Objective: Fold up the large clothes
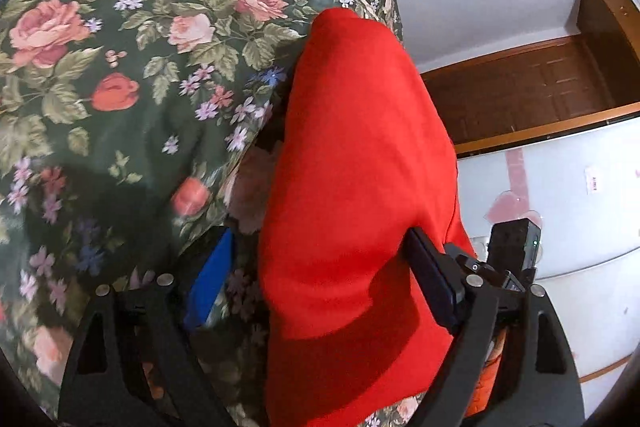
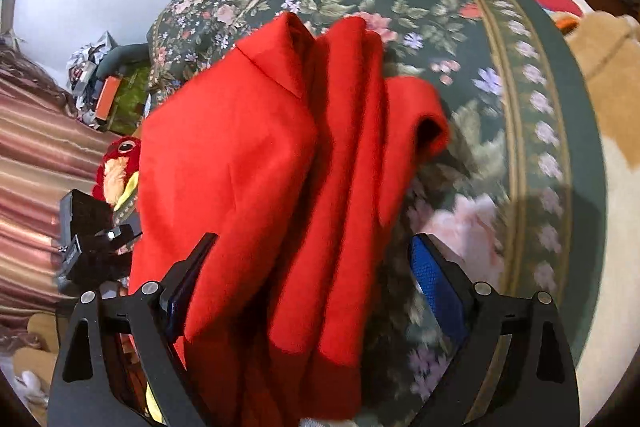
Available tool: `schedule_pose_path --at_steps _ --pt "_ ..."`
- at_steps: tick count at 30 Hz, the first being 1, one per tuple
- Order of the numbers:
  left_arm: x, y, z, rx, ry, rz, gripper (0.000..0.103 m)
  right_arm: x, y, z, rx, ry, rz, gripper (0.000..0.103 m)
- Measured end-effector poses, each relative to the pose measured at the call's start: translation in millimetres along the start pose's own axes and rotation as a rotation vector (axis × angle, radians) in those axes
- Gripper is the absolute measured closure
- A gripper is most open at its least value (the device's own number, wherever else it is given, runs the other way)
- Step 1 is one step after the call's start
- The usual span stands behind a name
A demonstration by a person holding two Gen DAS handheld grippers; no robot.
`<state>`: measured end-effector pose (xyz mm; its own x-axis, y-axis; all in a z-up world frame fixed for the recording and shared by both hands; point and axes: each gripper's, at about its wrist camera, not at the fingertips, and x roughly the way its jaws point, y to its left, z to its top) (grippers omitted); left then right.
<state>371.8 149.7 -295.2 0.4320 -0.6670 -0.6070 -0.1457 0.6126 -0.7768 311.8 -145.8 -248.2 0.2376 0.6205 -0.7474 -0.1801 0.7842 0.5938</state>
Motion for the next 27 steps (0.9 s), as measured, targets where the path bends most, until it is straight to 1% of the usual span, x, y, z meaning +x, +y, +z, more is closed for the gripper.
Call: schedule_pose_path --at_steps 2,5,6,7,8,9,10,11,12,13,16,20,25,27 --pt "3.7 -3.7 2.5 0.009 0.005 -0.005 0.017 3.2 2.2 3.2 -0.002 -0.007 0.017 0.010" --pt "12.1 -11.5 6.8 0.011 0.028 -0.012 0.017 5.8 0.9 6.9 0.026 -0.006 0.044 0.015" --pt "14.9 -13.6 7.3 0.014 0.037 -0.018 0.017 6.1 2.0 7.4 0.026 -0.001 0.037 0.022" --pt "19.6 -17.1 7.5 0.016 0.052 -0.033 0.017 5.3 3.4 7.7 0.021 0.004 0.034 0.032" --pt "21.3 -20.4 5.5 0.020 0.061 -0.035 0.017 3.6 4.6 7.4 0.017 0.009 0.032 0.037" --pt "22.5 -24.8 4.0 0.034 0.060 -0.019 0.020 1.0 6.3 6.9 0.011 0.009 0.027 0.047" --pt "22.1 -29.1 2.1 0.053 0.056 0.003 0.026 -3.8 10.0 4.9 -0.002 0.003 0.019 0.057" --pt "20.4 -35.0 -0.4 0.077 0.048 0.039 0.030 -5.3 14.6 7.1 -0.012 -0.001 0.012 0.062" --pt "18.5 -39.2 -2.0 0.090 0.044 0.051 0.037 -9.4 18.4 6.4 -0.023 -0.004 0.009 0.071" --pt "13.9 -43.2 -3.9 0.093 0.039 0.041 0.044 -13.1 23.0 6.6 -0.031 -0.007 0.013 0.077" --pt "1.6 -50.3 -7.7 0.091 0.034 0.013 0.056 -20.8 38.3 6.7 -0.052 -0.013 0.015 0.081" --pt "-26.0 -65.4 -15.2 0.149 -0.001 0.038 0.059 -26.1 65.0 3.9 -0.100 -0.023 0.011 0.082" --pt "-70.6 -66.1 -14.5 0.172 -0.064 0.041 0.059 -25.9 103.7 4.7 -0.154 -0.038 0.021 0.082" --pt "-92.6 -60.6 -15.9 0.176 -0.090 0.040 0.059 -22.6 118.5 7.2 -0.177 -0.044 0.027 0.082"
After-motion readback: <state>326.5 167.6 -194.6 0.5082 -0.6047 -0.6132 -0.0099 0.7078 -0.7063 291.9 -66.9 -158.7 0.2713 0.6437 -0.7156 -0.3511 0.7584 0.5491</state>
